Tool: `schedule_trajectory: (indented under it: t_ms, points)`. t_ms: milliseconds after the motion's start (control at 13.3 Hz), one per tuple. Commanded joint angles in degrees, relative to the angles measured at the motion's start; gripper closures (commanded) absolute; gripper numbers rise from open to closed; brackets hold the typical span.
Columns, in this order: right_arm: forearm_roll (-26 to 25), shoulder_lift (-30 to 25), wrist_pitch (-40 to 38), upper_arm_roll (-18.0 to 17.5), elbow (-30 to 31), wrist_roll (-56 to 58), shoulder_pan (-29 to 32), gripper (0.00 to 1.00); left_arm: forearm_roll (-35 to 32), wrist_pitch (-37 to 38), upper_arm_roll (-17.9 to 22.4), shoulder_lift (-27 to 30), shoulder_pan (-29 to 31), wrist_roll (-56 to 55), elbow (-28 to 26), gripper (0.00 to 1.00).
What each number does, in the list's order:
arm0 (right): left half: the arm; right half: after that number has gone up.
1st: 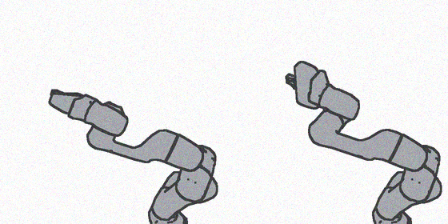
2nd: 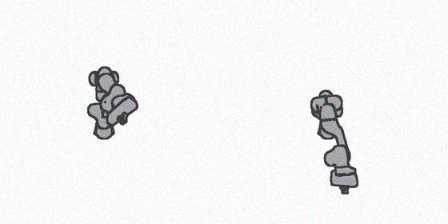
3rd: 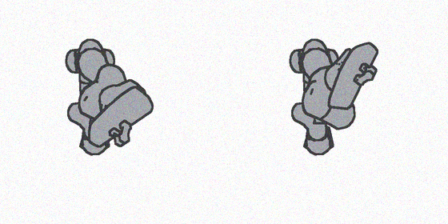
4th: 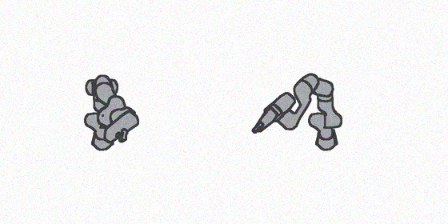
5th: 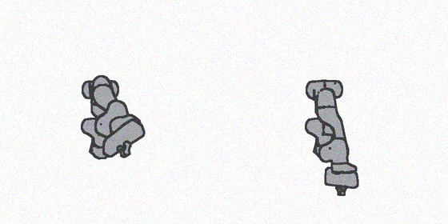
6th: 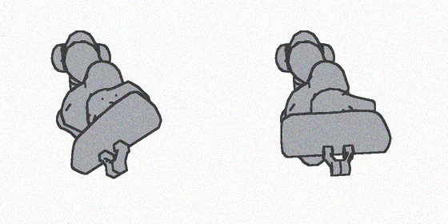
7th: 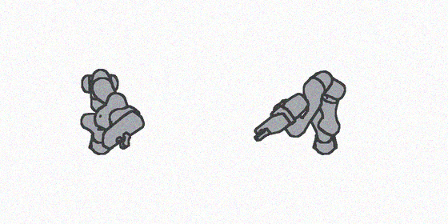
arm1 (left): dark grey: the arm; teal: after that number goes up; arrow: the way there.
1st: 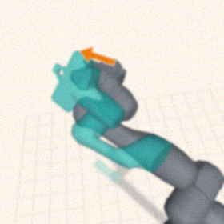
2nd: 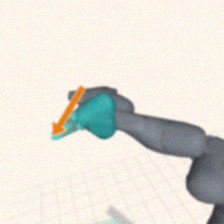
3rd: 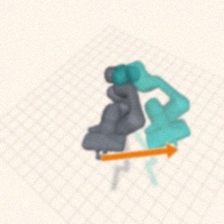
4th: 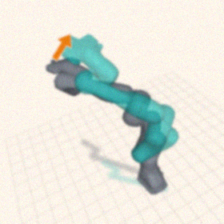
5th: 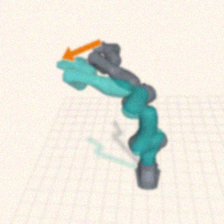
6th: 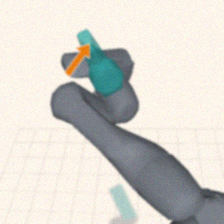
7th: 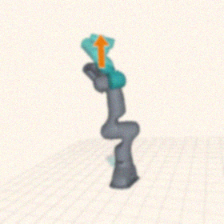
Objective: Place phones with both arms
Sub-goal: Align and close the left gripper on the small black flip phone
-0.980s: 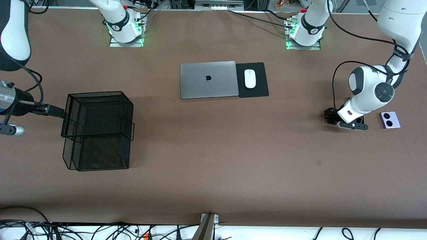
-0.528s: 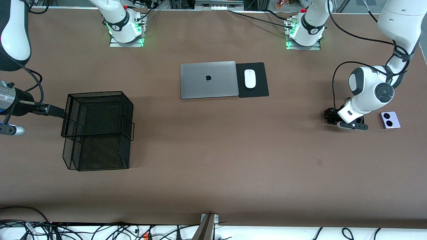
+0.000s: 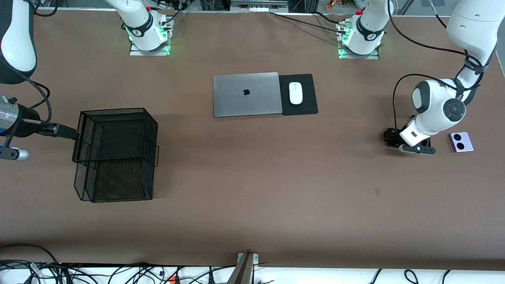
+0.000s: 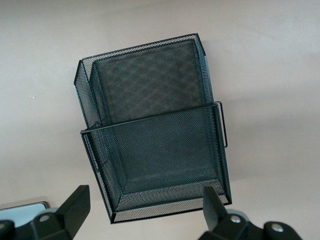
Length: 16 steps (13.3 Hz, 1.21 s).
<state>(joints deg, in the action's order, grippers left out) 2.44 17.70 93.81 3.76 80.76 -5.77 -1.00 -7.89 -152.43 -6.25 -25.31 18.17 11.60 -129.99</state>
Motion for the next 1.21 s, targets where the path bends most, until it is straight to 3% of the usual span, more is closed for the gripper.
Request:
schedule_trajectory:
  t_ms: [0,75,226,377,603,830,1131]
  points:
    - [-0.2,-0.9,0.0,-0.2,0.9,0.0,0.0,0.0,-0.6,-0.6,-0.3,-1.8,0.6,-0.9,1.0,0.4]
    - [-0.2,-0.9,-0.1,-0.2,0.9,-0.1,0.0,0.0,-0.6,-0.6,-0.3,-1.8,0.7,-1.0,1.1,0.56]
    - [-0.2,-0.9,0.0,-0.2,0.9,0.1,0.0,0.0,-0.6,-0.7,-0.3,-1.9,1.0,-1.2,1.1,0.77]
    - [-0.1,-0.9,0.0,-0.2,0.9,0.1,0.0,0.0,-0.5,-0.7,-0.3,-1.9,1.2,-1.2,1.2,0.87]
    - [-0.1,-1.0,-0.1,-0.2,0.9,0.1,0.0,0.0,-0.6,1.0,-0.5,-1.6,0.7,-3.1,3.5,0.91]
    - [-0.1,-0.9,-0.1,-0.2,0.9,0.1,0.0,0.0,-0.6,9.7,-1.7,-0.2,0.1,-3.9,8.2,0.92]
    - [-0.1,-0.9,-0.1,-0.2,0.9,0.1,0.0,0.0,-0.6,15.7,-4.6,-0.2,-1.4,-9.5,14.0,0.92]
